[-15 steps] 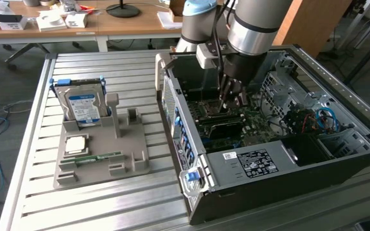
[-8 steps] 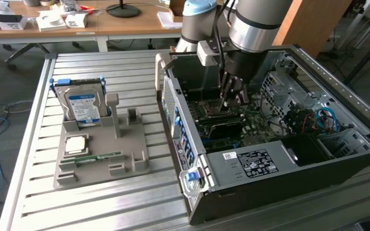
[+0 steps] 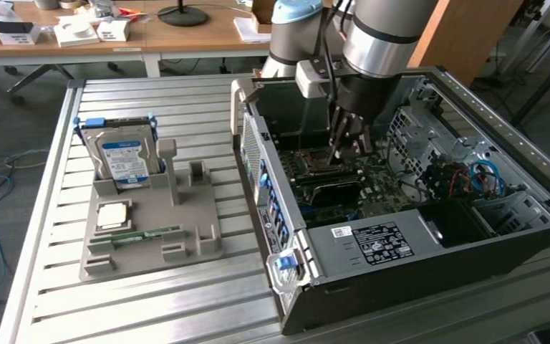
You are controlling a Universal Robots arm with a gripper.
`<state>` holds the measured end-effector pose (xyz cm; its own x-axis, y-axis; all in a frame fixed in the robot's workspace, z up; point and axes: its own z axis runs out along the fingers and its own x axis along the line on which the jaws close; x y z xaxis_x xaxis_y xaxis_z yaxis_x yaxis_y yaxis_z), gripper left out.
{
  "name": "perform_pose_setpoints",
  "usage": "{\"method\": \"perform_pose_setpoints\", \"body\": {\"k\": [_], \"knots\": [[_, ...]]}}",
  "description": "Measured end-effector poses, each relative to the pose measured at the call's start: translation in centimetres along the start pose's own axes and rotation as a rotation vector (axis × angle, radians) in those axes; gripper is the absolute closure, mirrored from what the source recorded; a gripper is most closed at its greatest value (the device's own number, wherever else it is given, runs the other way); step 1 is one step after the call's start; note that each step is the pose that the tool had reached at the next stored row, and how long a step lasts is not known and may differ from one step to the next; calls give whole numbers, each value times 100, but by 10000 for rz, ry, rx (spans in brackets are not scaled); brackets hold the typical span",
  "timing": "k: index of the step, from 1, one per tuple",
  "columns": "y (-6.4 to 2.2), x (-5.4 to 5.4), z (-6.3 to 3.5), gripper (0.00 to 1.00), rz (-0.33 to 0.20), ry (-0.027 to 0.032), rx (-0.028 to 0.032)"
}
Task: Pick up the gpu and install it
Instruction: 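Press down on the gpu until it lock into place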
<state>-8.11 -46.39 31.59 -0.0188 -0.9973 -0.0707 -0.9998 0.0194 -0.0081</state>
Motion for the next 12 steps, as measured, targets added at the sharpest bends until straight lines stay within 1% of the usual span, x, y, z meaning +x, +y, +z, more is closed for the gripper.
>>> {"method": "perform_pose_setpoints", "body": {"k": [8,12], "knots": [[-173,-3,3,89,-1,-2,1],[-181,-3,3,89,0,-2,2]]}}
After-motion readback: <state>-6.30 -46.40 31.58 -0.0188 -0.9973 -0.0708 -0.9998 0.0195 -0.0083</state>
